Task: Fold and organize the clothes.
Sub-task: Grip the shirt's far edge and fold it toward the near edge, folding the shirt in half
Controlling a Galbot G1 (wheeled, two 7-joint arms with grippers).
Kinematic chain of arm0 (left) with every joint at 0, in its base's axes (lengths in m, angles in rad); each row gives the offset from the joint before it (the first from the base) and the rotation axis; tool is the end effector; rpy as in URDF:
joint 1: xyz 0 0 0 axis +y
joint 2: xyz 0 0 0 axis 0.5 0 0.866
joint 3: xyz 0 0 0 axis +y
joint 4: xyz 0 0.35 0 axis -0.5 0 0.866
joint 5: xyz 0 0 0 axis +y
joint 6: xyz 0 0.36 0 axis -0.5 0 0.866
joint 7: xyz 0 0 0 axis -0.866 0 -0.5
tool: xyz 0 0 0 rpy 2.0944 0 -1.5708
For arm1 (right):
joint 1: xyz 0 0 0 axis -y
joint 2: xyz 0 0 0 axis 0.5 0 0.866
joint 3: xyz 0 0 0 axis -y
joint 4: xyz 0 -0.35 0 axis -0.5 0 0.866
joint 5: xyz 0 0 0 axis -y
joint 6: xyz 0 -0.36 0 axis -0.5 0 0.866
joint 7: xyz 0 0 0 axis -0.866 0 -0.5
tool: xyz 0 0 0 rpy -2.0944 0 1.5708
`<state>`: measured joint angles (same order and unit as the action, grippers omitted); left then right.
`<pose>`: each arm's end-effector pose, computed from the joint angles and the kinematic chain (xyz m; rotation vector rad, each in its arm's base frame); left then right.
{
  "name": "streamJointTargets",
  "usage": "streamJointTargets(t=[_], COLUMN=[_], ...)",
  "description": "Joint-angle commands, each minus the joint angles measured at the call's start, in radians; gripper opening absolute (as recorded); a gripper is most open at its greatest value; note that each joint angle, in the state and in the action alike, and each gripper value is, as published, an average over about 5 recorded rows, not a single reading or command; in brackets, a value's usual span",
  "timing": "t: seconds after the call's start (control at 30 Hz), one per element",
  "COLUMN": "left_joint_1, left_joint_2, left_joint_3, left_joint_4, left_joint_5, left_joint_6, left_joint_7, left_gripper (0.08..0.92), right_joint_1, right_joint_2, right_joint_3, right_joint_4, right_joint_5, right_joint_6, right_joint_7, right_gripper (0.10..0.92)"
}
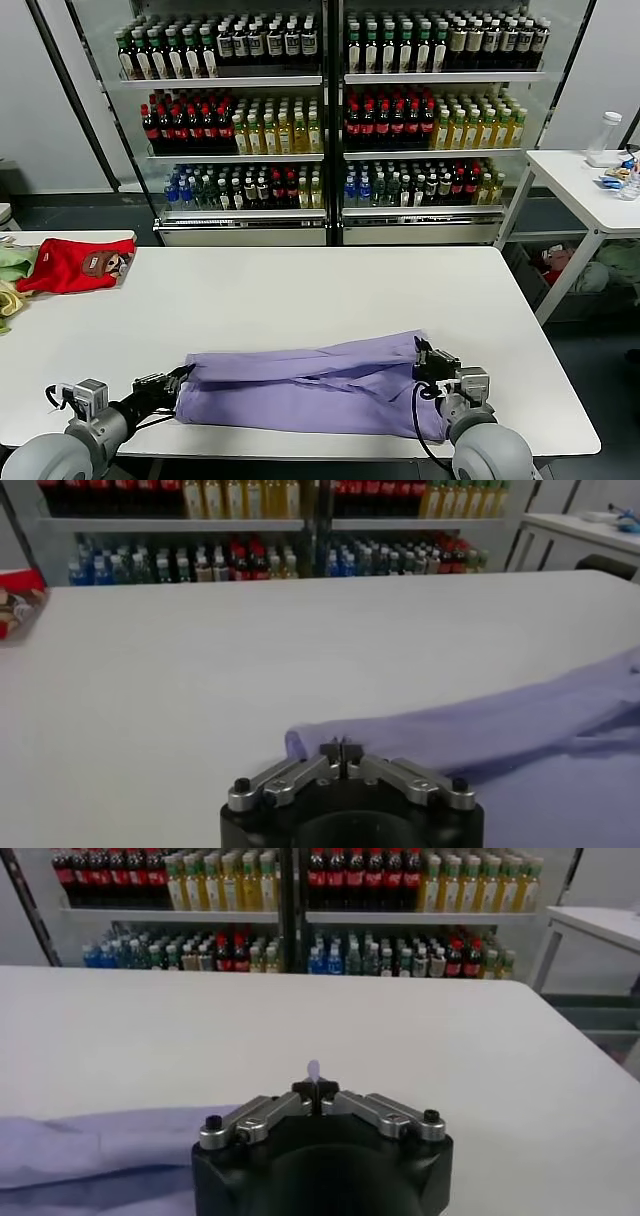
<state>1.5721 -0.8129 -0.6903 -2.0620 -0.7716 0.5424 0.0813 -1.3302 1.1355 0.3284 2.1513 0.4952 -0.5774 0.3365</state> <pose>0.2235 0.1621 -0.2388 -0.3938 -2.5153 -0.0071 0.2381 -0.0114 -0.2389 0.1515 -2.7240 0.0269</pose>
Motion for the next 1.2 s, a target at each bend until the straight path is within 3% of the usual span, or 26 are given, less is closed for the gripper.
streamJointTargets(t=[0.03, 0.73, 1.2], left_joint_1=[0.019, 0.004, 0.079], left_joint_2=[-0.001, -0.016, -0.003], left_joint_3=[-0.012, 0.000, -0.029], left_joint_4=[-0.016, -0.018, -0.062], left_joint_5=[0.000, 0.025, 0.038], left_joint_6=[0.007, 0.039, 0.042], left_joint_7=[-0.003, -0.004, -0.022], left_gripper=[0.082, 0.082, 0.082], right_joint_1=[-0.019, -0.135, -0.128], right_joint_2=[0.000, 0.025, 0.017], right_joint_3=[0.008, 0.045, 0.023], right_joint_4=[0.024, 0.105, 0.026], right_joint_5=[-0.003, -0.031, -0.044], right_joint_6=[0.000, 0.000, 0.007], right_joint_7=[0.001, -0.002, -0.010], right_gripper=[0.116, 0.116, 0.116])
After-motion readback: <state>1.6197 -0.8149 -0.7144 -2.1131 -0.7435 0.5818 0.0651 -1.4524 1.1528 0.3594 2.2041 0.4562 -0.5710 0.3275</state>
